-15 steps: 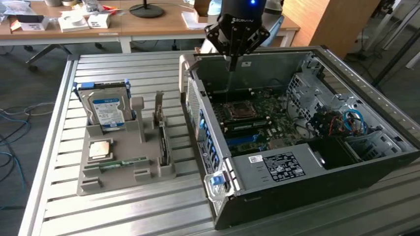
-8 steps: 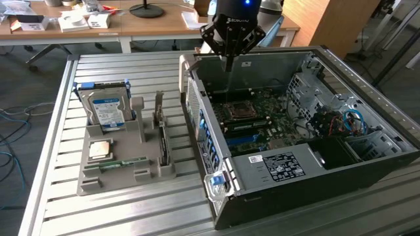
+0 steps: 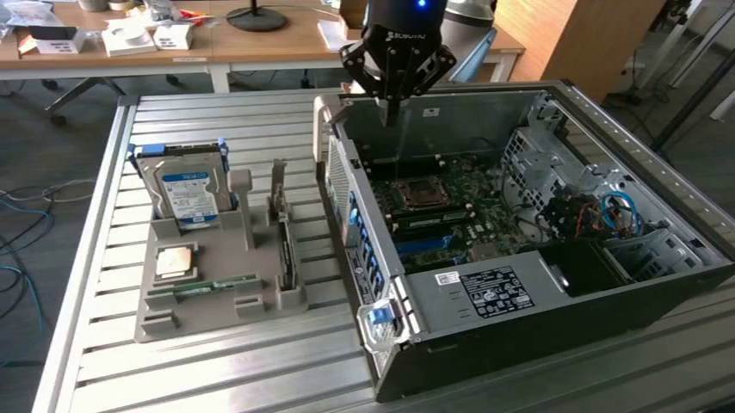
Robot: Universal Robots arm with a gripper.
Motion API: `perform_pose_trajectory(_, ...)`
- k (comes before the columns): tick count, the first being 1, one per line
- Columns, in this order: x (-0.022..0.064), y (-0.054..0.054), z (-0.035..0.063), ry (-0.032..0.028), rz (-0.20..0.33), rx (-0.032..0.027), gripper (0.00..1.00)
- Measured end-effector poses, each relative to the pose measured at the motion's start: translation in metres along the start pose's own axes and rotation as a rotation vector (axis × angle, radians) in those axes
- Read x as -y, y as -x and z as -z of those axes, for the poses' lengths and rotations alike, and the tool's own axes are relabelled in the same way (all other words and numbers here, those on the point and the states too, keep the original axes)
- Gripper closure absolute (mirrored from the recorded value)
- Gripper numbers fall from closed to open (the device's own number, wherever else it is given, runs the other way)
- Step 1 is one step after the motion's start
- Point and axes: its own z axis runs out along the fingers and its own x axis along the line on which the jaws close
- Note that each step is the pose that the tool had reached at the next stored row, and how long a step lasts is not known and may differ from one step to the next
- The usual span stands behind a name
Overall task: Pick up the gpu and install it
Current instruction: 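Reach for the gpu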
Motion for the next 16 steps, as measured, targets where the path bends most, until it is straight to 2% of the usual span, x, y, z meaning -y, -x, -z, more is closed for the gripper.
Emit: perform_pose_trajectory(16, 0.0017, -0.022, 0.0001, 0.0, 0.0, 0.0, 0.89)
